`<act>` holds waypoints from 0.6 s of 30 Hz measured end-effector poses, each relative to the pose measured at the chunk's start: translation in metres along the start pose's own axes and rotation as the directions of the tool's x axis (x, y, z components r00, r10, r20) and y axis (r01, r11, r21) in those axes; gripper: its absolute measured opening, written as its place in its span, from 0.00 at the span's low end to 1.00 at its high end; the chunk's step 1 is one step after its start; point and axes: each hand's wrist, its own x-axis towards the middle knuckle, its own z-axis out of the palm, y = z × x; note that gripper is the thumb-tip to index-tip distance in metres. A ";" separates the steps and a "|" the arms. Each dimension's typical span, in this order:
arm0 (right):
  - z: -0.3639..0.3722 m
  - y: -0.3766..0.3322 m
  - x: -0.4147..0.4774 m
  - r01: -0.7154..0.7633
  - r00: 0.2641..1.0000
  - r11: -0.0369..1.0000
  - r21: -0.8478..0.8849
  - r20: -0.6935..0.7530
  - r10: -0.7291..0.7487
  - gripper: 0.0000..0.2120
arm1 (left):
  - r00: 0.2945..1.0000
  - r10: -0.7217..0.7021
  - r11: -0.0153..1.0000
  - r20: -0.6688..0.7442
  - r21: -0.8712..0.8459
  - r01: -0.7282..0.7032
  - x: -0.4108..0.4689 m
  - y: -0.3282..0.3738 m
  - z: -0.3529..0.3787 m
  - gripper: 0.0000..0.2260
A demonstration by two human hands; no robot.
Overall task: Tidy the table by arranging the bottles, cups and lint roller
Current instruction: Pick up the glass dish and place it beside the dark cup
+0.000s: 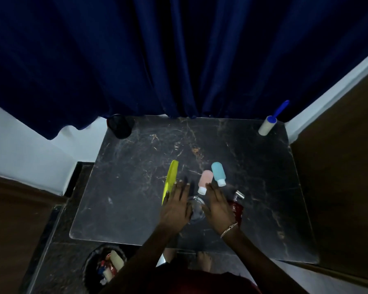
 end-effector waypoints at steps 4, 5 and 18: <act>0.006 0.004 -0.006 -0.127 0.988 0.988 0.087 0.095 0.118 0.32 | 0.995 -0.099 0.995 0.014 -0.025 0.100 -0.010 0.013 0.007 0.32; 0.008 0.004 -0.006 -0.161 0.983 0.982 0.099 0.103 0.151 0.31 | 0.989 -0.147 0.988 0.027 -0.042 0.148 -0.011 0.016 0.008 0.31; 0.018 -0.001 0.011 -0.437 0.890 0.878 0.197 0.237 0.390 0.14 | 0.888 -0.449 0.804 0.099 -0.389 0.450 -0.011 0.034 0.010 0.18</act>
